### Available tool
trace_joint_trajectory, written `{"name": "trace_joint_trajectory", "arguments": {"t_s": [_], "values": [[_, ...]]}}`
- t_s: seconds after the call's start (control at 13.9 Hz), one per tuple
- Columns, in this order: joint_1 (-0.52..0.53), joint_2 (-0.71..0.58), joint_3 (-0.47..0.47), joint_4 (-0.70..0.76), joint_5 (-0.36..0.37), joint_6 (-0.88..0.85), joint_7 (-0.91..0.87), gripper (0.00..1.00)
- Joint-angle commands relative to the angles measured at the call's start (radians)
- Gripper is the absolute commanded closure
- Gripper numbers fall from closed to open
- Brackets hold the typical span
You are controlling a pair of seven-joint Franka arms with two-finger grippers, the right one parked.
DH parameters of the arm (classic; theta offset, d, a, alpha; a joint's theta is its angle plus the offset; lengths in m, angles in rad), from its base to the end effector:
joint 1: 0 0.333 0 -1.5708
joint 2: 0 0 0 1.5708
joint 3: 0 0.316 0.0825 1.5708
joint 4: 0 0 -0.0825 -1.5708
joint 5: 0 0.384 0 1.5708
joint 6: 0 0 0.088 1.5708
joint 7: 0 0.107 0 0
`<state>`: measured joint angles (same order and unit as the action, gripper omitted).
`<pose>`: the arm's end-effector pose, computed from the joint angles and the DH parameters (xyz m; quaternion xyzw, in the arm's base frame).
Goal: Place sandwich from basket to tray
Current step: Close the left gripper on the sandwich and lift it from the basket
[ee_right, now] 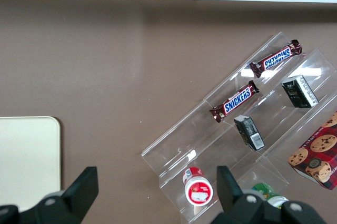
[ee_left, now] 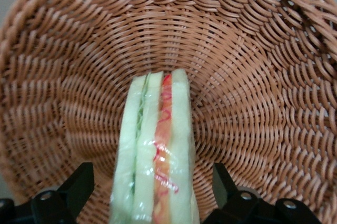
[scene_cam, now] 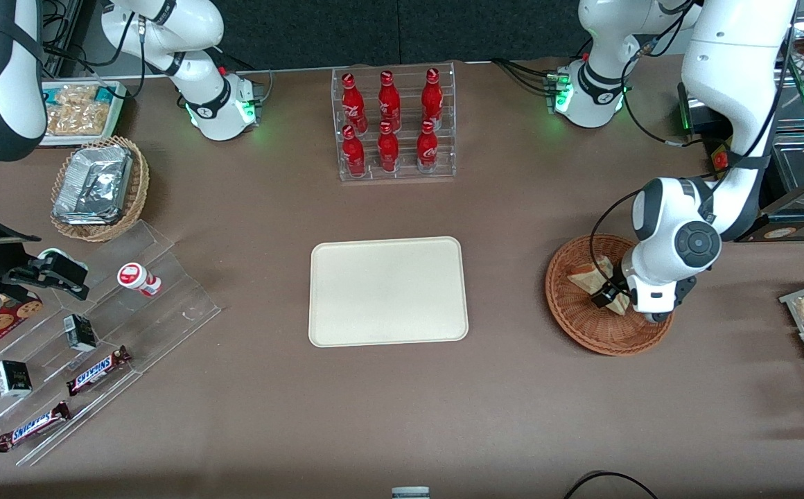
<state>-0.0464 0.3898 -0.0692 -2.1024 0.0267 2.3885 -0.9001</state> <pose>0.5671 -0.0655 0.2230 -0.9260 -0.3741 0.0470 0.0209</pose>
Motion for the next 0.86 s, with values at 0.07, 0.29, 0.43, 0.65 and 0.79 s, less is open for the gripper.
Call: {"name": "trace_joint_trajectory", "arguments": {"t_s": [0.07, 0.29, 0.43, 0.65, 0.79], "values": [[-0.004, -0.014, 0.003, -0.065, -0.011, 0.090, -0.013, 0.63], [-0.006, -0.077, 0.002, -0.059, -0.010, 0.045, 0.003, 0.87], [-0.013, -0.133, -0.003, -0.004, -0.007, -0.082, 0.018, 0.88], [-0.017, -0.175, -0.098, 0.158, -0.008, -0.260, 0.086, 0.87], [-0.017, -0.154, -0.197, 0.316, -0.008, -0.394, 0.075, 0.86]]}}
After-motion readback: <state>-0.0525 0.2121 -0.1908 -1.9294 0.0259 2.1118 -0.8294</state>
